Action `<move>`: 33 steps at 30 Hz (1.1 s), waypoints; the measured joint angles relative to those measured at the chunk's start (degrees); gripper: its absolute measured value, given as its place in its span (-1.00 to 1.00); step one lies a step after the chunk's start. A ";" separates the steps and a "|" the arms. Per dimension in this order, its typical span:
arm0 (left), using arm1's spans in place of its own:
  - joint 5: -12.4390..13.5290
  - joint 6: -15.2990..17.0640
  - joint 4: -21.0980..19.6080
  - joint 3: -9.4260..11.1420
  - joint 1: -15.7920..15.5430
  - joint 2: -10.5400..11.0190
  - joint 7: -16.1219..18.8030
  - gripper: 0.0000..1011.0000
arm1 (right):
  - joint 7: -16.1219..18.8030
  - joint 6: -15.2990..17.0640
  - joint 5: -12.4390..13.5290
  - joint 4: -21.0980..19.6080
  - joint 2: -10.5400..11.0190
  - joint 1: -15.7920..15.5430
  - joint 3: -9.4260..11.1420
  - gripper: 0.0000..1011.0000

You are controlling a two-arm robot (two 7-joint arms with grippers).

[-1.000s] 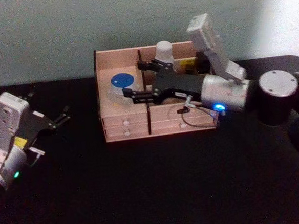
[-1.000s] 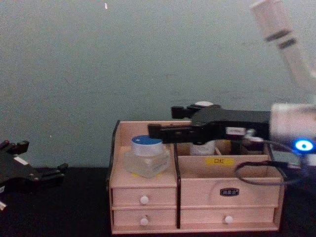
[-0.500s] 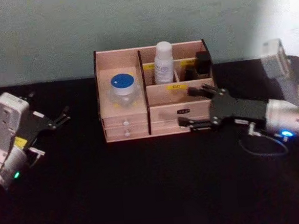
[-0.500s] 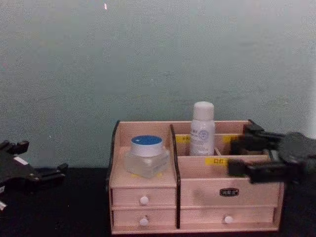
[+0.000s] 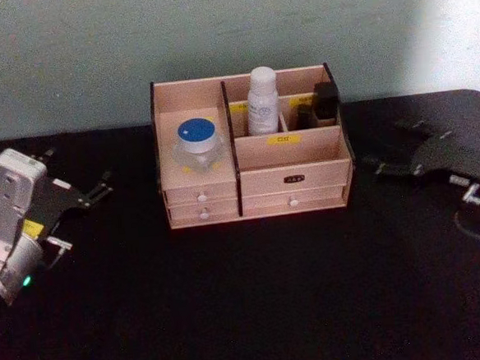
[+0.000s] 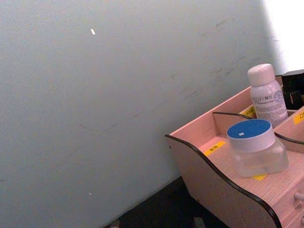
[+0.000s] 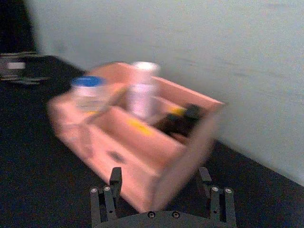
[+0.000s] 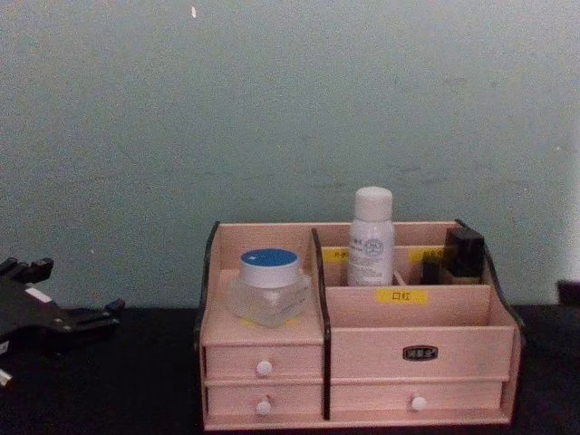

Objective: Pick up the facial cleanser and watermelon frost from the table and place them into the tiered storage box.

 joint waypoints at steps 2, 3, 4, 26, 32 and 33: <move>0.00 0.00 0.00 0.00 0.00 0.00 0.00 0.98 | -3.25 0.70 -0.49 -0.01 -0.65 -0.47 1.09 0.98; 0.00 0.00 0.00 0.00 0.00 0.00 0.00 0.98 | -6.27 1.37 -0.72 0.10 -1.50 -0.82 2.10 0.98; 0.00 0.00 0.00 0.00 0.00 0.00 0.00 0.98 | -7.71 1.73 -0.76 0.23 -2.10 -1.00 2.65 0.98; 0.00 0.00 0.00 0.00 0.00 0.00 0.00 0.98 | -25.16 1.61 -10.59 9.74 -14.61 0.11 2.20 0.98; 0.00 0.00 0.00 0.00 0.00 0.00 0.00 0.98 | -25.36 0.44 -11.82 11.73 -15.92 0.93 2.49 0.98; 0.00 0.00 0.00 0.00 0.00 0.00 0.00 0.98 | -25.27 0.30 -11.88 11.90 -16.04 0.99 2.59 0.98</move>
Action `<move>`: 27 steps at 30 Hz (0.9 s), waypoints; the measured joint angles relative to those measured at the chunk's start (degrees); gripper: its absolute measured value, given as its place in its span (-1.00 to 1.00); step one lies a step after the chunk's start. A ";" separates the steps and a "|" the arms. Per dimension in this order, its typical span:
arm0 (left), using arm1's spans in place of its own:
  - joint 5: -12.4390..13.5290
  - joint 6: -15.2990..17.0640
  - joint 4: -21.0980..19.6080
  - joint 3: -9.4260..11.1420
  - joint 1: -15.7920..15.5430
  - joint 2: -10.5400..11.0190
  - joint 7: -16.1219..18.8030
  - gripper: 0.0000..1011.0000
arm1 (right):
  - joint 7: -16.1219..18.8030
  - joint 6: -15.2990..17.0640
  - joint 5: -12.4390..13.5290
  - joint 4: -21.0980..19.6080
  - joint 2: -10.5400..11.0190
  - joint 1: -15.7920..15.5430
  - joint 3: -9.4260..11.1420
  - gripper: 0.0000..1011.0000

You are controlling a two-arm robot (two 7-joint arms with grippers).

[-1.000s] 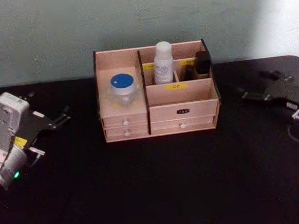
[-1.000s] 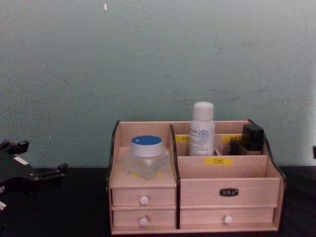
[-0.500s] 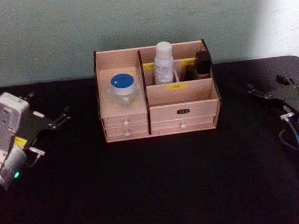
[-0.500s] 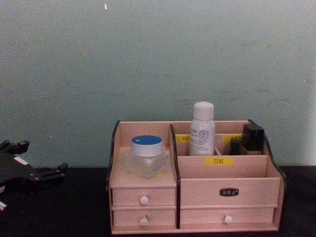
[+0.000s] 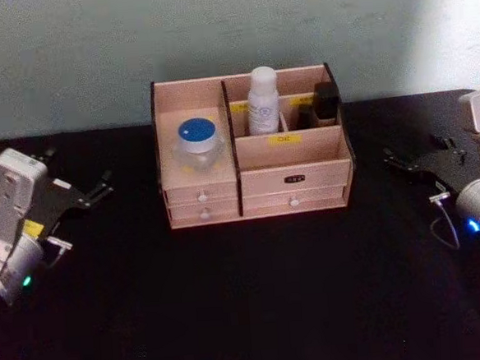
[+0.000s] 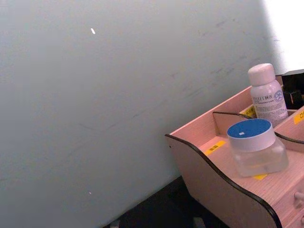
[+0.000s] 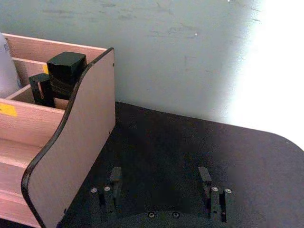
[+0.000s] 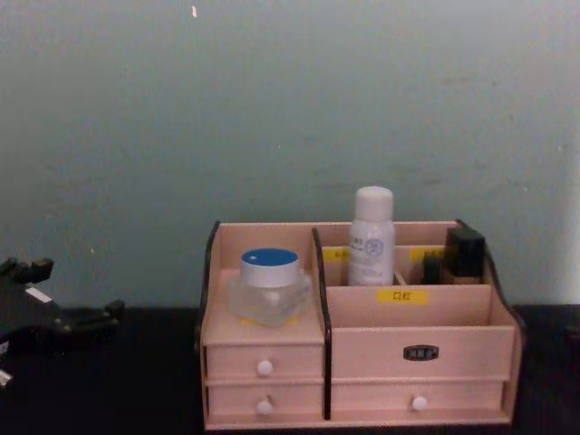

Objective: Pick up the facial cleanser and watermelon frost from the table and place them into the tiered storage box.

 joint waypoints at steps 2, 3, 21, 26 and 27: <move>0.00 0.00 -0.01 0.00 0.00 0.00 0.00 0.98 | -0.01 0.00 0.00 0.00 0.02 0.00 0.00 0.98; 0.00 0.00 0.00 0.00 0.00 0.00 0.00 0.98 | -0.02 0.00 0.00 -0.01 0.03 -0.01 -0.02 0.98; 0.00 0.00 0.00 0.00 0.00 0.00 0.00 0.98 | -0.16 0.17 0.02 -0.26 0.14 -0.09 -0.14 0.98; 0.00 0.00 0.00 0.00 0.00 0.00 0.00 0.98 | -0.21 0.21 0.03 -0.29 0.17 -0.12 -0.17 0.98; 0.00 0.00 0.00 0.00 0.00 0.00 0.00 0.98 | -0.21 0.21 0.03 -0.29 0.17 -0.12 -0.17 0.98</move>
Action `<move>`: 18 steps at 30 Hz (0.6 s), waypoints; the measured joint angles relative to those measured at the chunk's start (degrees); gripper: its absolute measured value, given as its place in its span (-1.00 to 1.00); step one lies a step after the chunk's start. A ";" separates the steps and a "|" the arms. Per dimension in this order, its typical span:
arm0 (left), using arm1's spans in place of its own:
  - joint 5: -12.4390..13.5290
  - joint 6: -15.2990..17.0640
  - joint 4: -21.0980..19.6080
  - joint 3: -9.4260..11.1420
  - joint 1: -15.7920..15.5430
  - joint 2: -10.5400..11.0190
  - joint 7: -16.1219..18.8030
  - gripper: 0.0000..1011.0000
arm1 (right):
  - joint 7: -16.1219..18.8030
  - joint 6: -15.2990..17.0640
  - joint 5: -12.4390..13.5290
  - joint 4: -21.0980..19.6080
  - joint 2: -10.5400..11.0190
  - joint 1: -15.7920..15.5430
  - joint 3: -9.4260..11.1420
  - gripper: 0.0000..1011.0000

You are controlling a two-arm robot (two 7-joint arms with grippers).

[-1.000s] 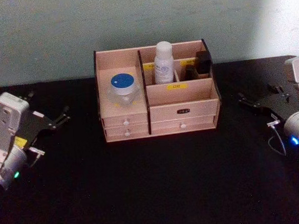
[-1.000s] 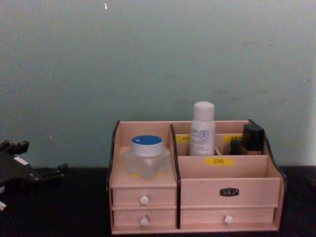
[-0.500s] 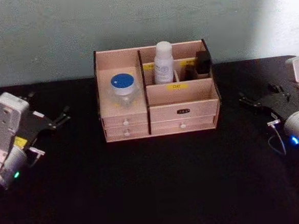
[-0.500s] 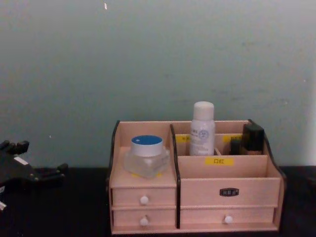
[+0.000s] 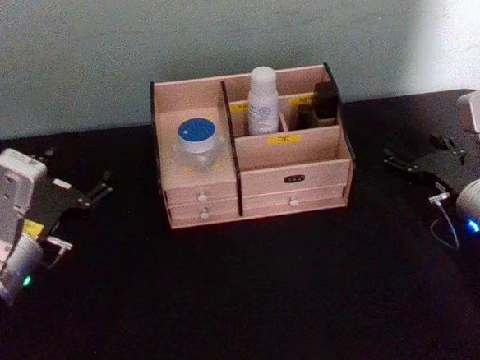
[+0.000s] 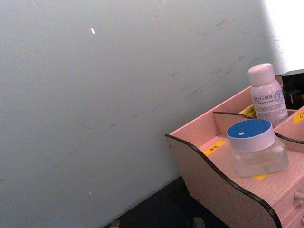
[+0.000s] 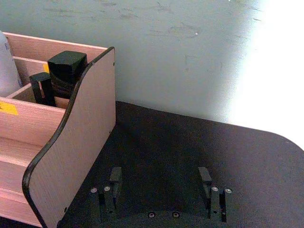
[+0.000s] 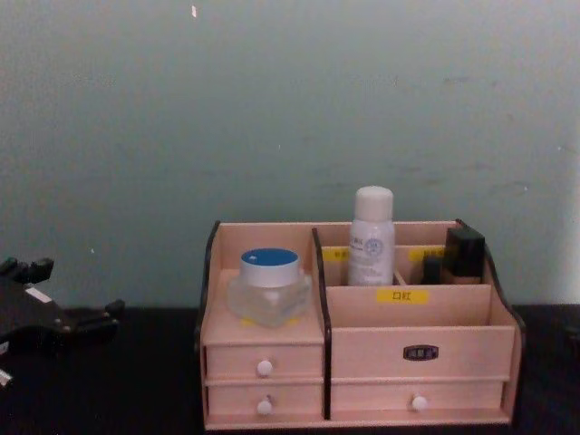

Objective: Pick up the facial cleanser and watermelon frost from the table and place them into the tiered storage box.

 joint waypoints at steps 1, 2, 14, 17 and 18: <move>0.00 0.00 0.00 0.00 0.00 0.00 0.00 0.98 | 0.00 0.01 0.00 -0.01 0.00 0.00 0.00 0.98; 0.00 0.00 0.00 0.00 0.00 0.00 0.00 0.98 | -0.02 0.02 0.00 -0.01 0.01 0.00 0.00 0.98; 0.00 0.00 0.00 0.00 0.00 0.00 0.00 0.98 | -0.02 0.06 0.00 -0.06 0.01 0.00 0.00 0.98; 0.00 0.00 0.00 0.00 0.00 0.00 0.00 0.98 | -0.02 0.06 0.00 -0.06 0.01 0.00 0.00 0.98; 0.00 0.00 0.00 0.00 0.00 0.00 0.00 0.98 | -0.02 0.06 0.00 -0.06 0.01 0.00 0.00 0.98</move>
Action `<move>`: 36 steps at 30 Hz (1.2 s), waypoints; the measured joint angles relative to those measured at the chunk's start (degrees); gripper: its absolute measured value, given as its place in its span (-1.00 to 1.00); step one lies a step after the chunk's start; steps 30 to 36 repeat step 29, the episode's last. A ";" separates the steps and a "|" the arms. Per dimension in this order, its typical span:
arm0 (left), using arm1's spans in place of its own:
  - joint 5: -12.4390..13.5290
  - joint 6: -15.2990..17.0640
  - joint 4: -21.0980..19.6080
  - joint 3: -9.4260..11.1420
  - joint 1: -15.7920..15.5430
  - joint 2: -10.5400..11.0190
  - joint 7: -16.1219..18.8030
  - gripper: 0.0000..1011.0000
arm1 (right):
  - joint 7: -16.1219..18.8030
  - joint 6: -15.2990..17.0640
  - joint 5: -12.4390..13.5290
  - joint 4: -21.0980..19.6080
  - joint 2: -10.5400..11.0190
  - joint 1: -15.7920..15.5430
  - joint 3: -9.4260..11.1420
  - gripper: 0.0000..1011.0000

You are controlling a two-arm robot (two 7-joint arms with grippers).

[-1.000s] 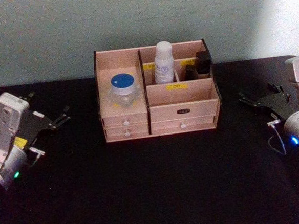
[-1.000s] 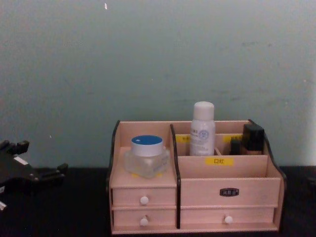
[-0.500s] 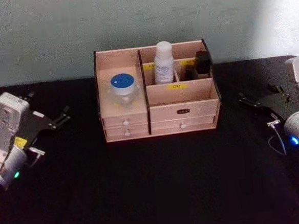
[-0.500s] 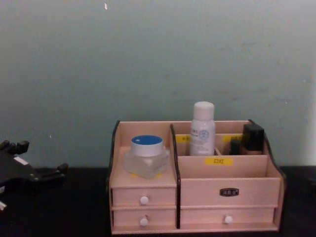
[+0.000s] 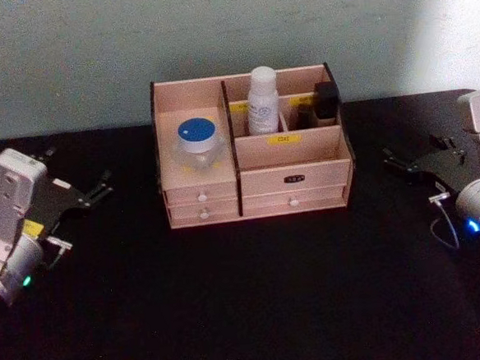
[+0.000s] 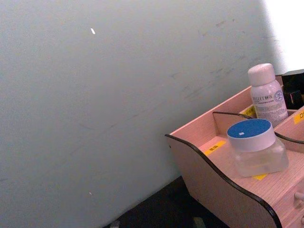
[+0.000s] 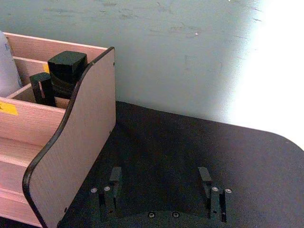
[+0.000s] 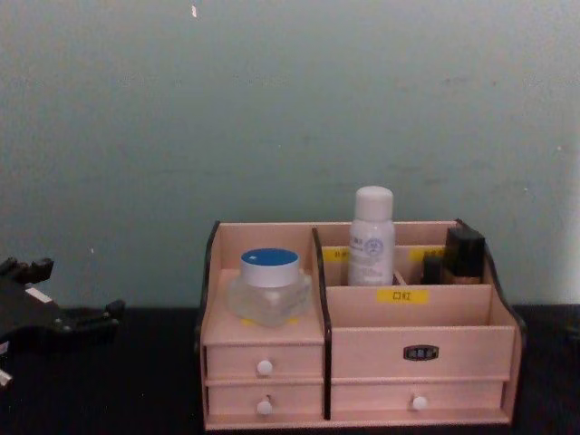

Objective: Pick up the facial cleanser and watermelon frost from the table and place them into the tiered storage box.

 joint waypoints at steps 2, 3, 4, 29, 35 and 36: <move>0.00 0.00 0.00 0.00 0.00 0.00 0.00 0.98 | 0.00 0.00 0.00 0.00 0.00 0.00 0.00 0.98; 0.00 0.00 0.00 0.00 0.00 0.00 0.00 0.98 | 0.00 0.00 0.00 0.00 0.00 0.00 0.00 0.98; 0.00 0.00 0.00 0.00 0.00 0.00 0.00 0.98 | 0.00 0.00 0.00 0.00 0.00 0.00 0.00 0.98; 0.00 0.00 0.00 0.00 0.00 0.00 0.00 0.98 | 0.00 0.00 0.00 0.00 0.00 0.00 0.00 0.98; 0.00 0.00 0.00 0.00 0.00 0.00 0.00 0.98 | 0.00 0.00 0.00 0.00 0.00 0.00 0.00 0.98; 0.00 0.00 0.00 0.00 0.00 0.00 0.00 0.98 | 0.00 0.00 0.00 0.00 0.00 0.00 0.00 0.98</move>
